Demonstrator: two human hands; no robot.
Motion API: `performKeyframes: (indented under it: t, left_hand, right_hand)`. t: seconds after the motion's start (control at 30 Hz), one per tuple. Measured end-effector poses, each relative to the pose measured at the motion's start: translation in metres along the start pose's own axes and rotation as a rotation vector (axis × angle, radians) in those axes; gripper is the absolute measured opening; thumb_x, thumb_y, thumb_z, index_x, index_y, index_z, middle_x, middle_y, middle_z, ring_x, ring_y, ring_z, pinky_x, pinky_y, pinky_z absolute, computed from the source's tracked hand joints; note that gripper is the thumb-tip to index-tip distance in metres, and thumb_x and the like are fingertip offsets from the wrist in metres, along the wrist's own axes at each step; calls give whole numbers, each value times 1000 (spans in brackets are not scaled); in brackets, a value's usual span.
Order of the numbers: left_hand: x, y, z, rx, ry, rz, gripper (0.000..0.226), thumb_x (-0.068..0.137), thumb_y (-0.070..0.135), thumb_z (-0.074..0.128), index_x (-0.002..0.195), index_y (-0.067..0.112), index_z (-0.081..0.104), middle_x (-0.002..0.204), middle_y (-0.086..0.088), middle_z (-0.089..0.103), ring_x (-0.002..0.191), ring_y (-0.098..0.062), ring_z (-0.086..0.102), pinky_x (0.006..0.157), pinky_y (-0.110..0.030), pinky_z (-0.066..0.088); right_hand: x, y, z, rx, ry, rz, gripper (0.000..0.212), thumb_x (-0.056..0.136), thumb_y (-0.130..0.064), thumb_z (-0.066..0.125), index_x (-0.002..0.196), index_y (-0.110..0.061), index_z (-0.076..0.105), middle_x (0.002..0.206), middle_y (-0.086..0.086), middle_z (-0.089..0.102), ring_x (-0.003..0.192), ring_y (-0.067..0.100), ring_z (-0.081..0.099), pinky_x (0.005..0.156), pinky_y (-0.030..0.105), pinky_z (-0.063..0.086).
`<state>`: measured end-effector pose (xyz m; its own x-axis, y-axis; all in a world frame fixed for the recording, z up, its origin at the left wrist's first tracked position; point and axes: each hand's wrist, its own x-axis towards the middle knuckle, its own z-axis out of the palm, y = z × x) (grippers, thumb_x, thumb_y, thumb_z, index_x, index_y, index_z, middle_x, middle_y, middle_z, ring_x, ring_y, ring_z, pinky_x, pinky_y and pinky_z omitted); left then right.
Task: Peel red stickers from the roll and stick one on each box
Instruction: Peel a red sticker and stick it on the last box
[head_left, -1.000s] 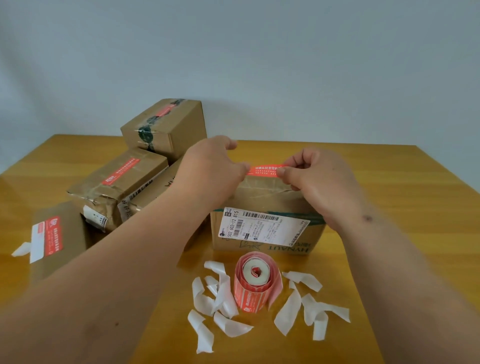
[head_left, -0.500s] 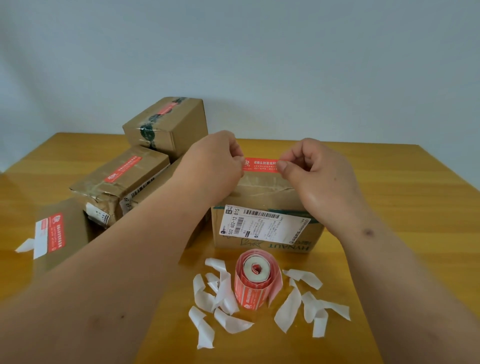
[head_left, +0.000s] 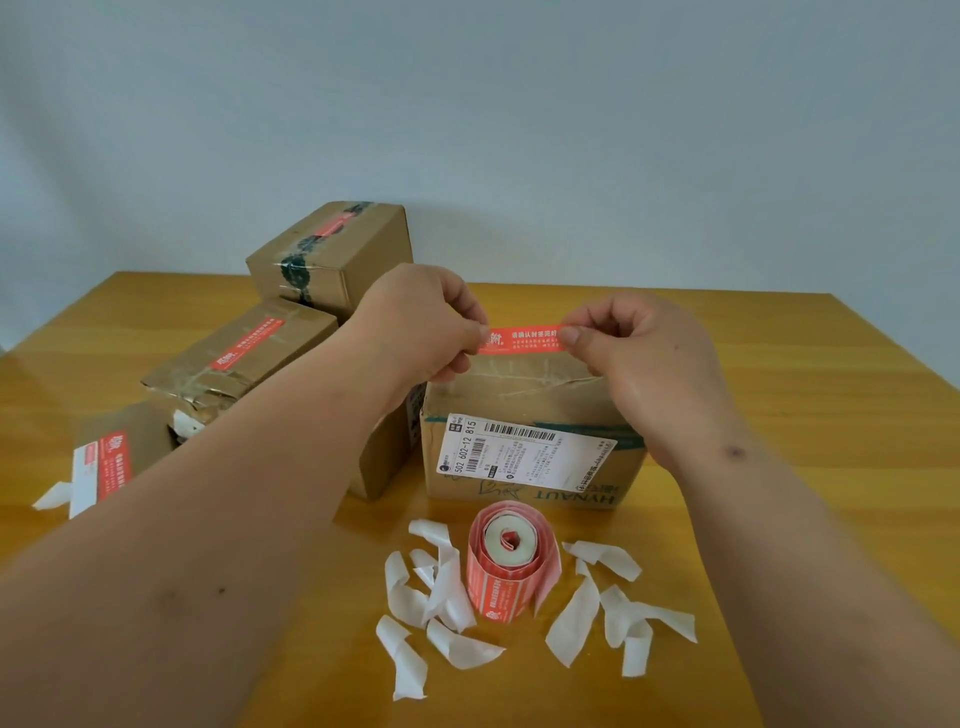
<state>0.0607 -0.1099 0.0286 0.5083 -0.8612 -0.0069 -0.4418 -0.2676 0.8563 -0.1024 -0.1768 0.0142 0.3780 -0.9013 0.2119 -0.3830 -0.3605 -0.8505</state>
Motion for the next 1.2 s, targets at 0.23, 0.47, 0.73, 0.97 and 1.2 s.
performKeyframes:
  t: [0.23, 0.47, 0.73, 0.97, 1.2]
  left_hand:
    - [17, -5, 13, 370, -17, 90, 31, 85, 10, 61, 114, 19, 57, 98, -2, 62, 79, -19, 61, 68, -33, 55]
    - [21, -7, 19, 510, -9, 103, 33, 84, 15, 59, 115, 22, 53, 88, 5, 56, 77, -12, 56, 57, -24, 43]
    - [17, -6, 21, 575, -13, 128, 41, 86, 14, 57, 124, 22, 45, 86, 6, 49, 75, -10, 47, 57, -22, 38]
    - [10, -7, 31, 731, 51, 192, 36, 88, 13, 55, 121, 19, 44, 78, 2, 47, 65, -10, 46, 54, -30, 42]
    - [1, -1, 32, 954, 178, 250, 44, 85, 24, 61, 123, 21, 37, 75, 4, 44, 65, -17, 45, 48, -27, 27]
  right_hand:
    - [8, 7, 5, -342, -86, 67, 37, 87, -26, 59, 124, -27, 56, 84, -15, 58, 100, 17, 58, 96, 42, 44]
    - [10, 12, 12, -467, -93, 2, 24, 88, -22, 53, 112, -26, 54, 75, -15, 53, 97, 19, 56, 93, 44, 44]
    - [14, 12, 16, -535, -114, -10, 19, 88, -24, 52, 107, -25, 53, 95, -3, 62, 96, 22, 57, 90, 45, 46]
    - [13, 14, 19, -609, -113, -53, 23, 87, -23, 50, 110, -22, 52, 95, -1, 63, 93, 24, 58, 87, 43, 47]
    - [14, 22, 13, -589, -12, -96, 37, 82, -26, 61, 118, -21, 52, 111, -1, 44, 106, 21, 48, 82, 27, 38]
